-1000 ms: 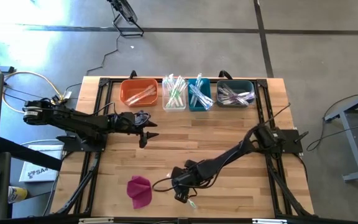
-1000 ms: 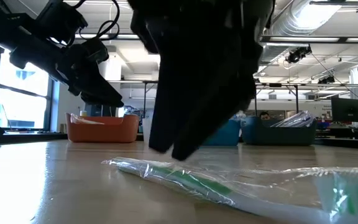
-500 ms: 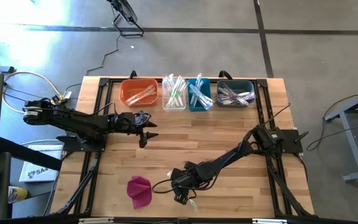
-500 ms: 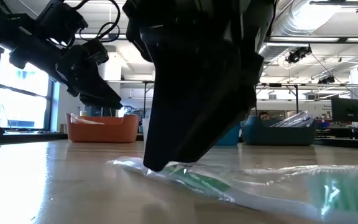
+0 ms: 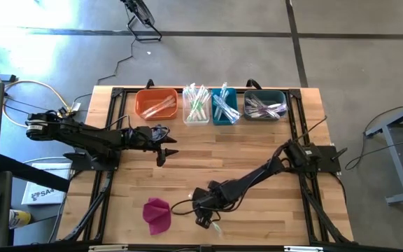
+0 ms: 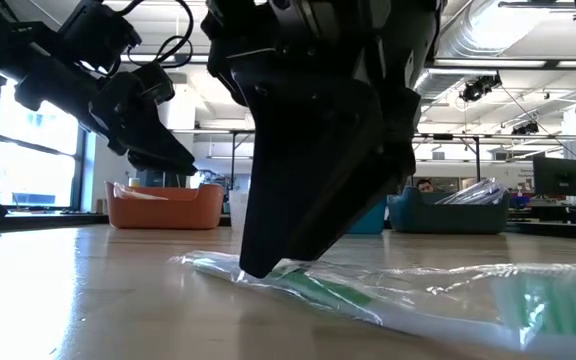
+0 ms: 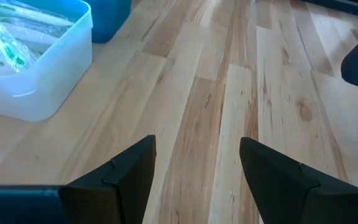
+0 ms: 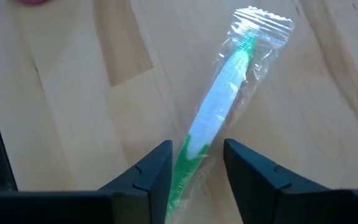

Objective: Pick & Place Toothbrushes
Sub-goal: Put the green toothbrush into the transparent bin

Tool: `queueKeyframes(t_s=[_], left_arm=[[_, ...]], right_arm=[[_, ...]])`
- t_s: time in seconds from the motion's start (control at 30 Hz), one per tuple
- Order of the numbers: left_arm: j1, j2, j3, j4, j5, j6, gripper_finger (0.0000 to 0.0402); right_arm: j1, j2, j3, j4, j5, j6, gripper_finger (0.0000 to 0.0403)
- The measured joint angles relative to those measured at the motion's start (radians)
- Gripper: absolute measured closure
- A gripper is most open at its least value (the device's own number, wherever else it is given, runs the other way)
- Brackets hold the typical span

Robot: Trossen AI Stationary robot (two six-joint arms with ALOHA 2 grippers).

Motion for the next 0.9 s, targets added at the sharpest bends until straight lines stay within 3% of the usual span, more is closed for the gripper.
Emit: queueKeyframes(t_s=[0.2,0.57,0.8,0.9], left_arm=[[0.000,0.000,0.000,0.000,0.000,0.000,0.0174],[0.000,0.000,0.000,-0.001,0.000,0.000,0.0174],[0.000,0.000,0.000,-0.002,0.000,0.000,0.0174],[0.000,0.000,0.000,-0.001,0.000,-0.002,0.0174]], right_arm=[[-0.046,0.001,0.000,-0.040,-0.028,0.000,0.0297],[-0.124,0.001,-0.002,-0.048,-0.053,-0.005,0.0332],[-0.143,0.001,-0.003,-0.049,-0.108,-0.082,0.0386],[-0.144,-0.004,-0.003,-0.047,-0.128,-0.088,0.0385]])
